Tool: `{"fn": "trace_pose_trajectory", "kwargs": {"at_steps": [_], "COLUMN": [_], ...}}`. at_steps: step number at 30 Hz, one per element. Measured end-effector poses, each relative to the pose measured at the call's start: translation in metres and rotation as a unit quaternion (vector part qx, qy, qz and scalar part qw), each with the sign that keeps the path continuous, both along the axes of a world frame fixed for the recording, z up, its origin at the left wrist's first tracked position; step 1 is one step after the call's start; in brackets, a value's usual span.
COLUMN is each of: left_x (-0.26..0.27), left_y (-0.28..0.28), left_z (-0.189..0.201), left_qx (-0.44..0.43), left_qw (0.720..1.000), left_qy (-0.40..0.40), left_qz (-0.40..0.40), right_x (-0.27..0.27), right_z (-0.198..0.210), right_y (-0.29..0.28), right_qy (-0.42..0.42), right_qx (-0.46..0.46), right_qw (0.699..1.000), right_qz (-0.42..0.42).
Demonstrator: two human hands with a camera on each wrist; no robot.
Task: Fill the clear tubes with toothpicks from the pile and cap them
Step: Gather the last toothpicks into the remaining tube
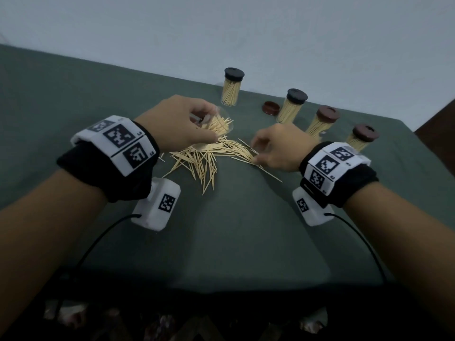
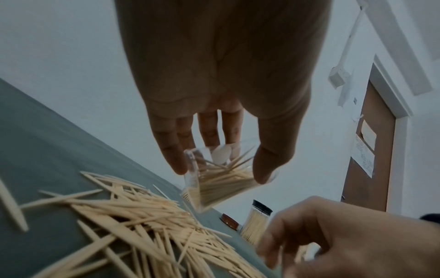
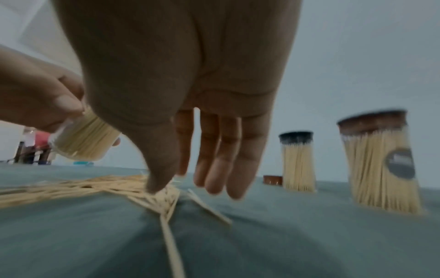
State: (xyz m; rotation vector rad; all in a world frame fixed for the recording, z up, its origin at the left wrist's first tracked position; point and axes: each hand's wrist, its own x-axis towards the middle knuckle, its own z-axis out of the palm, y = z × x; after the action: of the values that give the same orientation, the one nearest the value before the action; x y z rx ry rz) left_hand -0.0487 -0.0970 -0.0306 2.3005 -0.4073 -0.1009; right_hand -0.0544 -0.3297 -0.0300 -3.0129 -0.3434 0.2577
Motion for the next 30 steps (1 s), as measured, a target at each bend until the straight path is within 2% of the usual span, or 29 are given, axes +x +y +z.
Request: {"fn": "trace_pose_trajectory", "kwargs": {"at_steps": [2, 5, 10, 15, 17, 23, 30], "left_x": [0.001, 0.001, 0.000, -0.001, 0.000, 0.004, 0.008], "left_y": [0.001, 0.001, 0.001, 0.007, 0.010, 0.020, 0.028], "left_z": [0.001, 0.003, 0.004, 0.007, 0.008, 0.008, 0.008], "left_qx": [0.000, 0.004, 0.005, -0.003, -0.006, 0.010, 0.003], "left_qw": [1.000, 1.000, 1.000, 1.000, 1.000, 0.999, 0.999], "left_qy": [0.000, -0.001, 0.001, -0.005, -0.010, -0.012, -0.009], "left_qz": [0.003, 0.001, 0.004, 0.014, 0.017, 0.029, 0.052], "right_x": [-0.004, -0.008, -0.009, -0.010, -0.012, -0.016, -0.002], "right_z": [0.006, 0.006, 0.000, -0.007, -0.007, -0.018, -0.031], "right_y": [-0.006, -0.012, -0.002, 0.022, 0.039, 0.089, 0.096], "right_qy": [0.044, 0.083, 0.050, -0.043, -0.053, -0.007, -0.018], "right_qx": [-0.065, -0.096, -0.056, 0.066, 0.098, 0.003, 0.032], "right_qw": [0.996, 0.991, 0.997, 0.997, 0.994, 1.000, 0.999], "right_qz": [-0.034, -0.050, -0.007, 0.014, 0.020, 0.011, -0.012]}}
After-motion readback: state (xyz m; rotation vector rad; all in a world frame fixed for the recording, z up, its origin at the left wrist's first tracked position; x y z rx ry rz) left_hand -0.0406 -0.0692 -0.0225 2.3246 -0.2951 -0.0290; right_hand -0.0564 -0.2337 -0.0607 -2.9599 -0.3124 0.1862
